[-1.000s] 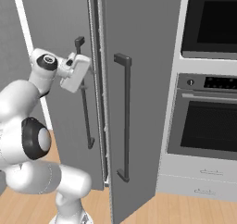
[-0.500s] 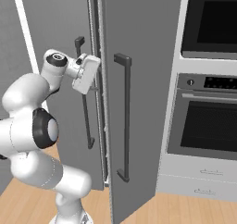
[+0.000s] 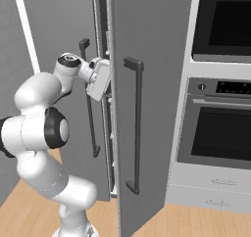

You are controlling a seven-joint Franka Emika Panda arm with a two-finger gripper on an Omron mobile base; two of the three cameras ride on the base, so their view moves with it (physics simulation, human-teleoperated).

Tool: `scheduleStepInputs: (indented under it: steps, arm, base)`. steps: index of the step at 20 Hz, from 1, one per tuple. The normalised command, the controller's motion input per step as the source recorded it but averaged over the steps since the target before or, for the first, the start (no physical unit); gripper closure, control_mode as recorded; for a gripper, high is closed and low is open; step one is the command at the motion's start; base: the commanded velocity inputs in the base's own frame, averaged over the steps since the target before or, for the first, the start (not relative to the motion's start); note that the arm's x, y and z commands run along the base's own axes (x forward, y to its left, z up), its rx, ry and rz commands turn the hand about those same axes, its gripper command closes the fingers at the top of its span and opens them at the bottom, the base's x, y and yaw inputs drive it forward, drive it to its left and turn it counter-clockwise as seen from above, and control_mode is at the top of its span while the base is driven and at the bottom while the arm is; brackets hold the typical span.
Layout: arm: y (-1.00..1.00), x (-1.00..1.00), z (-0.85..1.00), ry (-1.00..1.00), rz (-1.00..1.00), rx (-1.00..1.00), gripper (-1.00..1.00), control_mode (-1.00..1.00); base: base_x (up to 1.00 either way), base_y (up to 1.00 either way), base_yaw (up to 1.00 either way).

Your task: Grab a lemon wedge from the fridge and one ice cube from the ice bowl, and put them in the glass of lemonade.

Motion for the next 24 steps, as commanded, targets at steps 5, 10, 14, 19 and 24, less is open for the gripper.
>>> scheduleStepInputs:
  steps: [5, 10, 14, 19, 24]
  arm:
    - [-0.44, -0.47, 0.0, 0.0, -0.08, -0.01, -1.0, -1.0]
    - [-0.53, -0.46, 0.02, 0.0, -0.03, -0.01, -1.0, -1.0]
    - [-0.76, -0.28, 0.07, 0.0, 0.0, -0.02, -1.0, -1.0]
    - [-0.98, -0.31, 0.04, 0.0, 0.0, 0.0, -1.0, -1.0]
    - [-0.87, -0.13, 0.0, 0.0, 0.0, 0.0, -1.0, -1.0]
  base:
    - [0.0, 0.0, 0.0]
    - [0.0, 0.0, 0.0]
    - [0.0, 0.0, 0.0]
    - [0.0, 0.0, 0.0]
    - [0.0, 0.0, 0.0]
